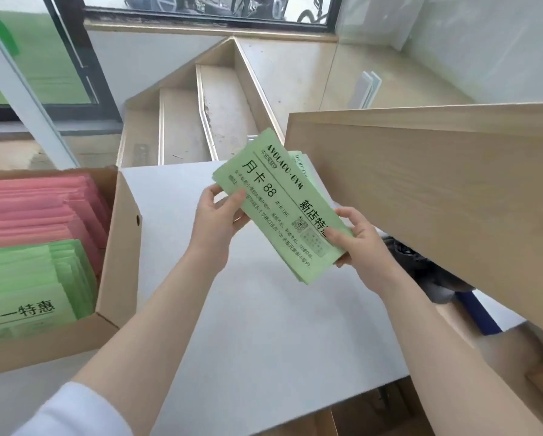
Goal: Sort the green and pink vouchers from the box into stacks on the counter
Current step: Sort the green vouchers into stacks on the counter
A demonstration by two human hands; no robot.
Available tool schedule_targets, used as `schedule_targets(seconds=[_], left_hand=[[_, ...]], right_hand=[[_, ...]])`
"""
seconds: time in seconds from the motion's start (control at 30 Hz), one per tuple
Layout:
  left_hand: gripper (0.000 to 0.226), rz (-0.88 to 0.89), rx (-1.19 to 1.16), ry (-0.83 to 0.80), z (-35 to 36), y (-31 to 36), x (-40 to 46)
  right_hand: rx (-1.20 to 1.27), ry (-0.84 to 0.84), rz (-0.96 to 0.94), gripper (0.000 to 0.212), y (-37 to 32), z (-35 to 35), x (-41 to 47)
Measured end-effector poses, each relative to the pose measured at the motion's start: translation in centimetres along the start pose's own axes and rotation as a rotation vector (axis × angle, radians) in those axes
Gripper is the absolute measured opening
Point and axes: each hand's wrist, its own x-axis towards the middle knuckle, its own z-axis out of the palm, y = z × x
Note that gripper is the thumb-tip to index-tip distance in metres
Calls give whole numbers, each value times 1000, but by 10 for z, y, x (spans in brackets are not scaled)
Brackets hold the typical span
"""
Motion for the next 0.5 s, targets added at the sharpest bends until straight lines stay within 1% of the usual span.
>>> schedule_targets(seconds=[0.03,0.1,0.17,0.27,0.37,0.5], left_hand=[[32,-26,3,-51,10,-6,9],[44,-27,80,-123,28,-19,27],[43,3,154,-136,42,-26,47],[38,16,170,-108,58,-25,78],[44,77,192,-137,66,-17,104],[55,188,174,-171,66,-10,122]], right_hand=[[60,22,16,28,1,1,9],[151,67,29,27,0,5,29],[170,127,44,26,-4,10,50],[106,234,23,22,-11,11,79],[104,260,-29,20,-19,6,100],[102,240,-87,21,-25,-2,113]])
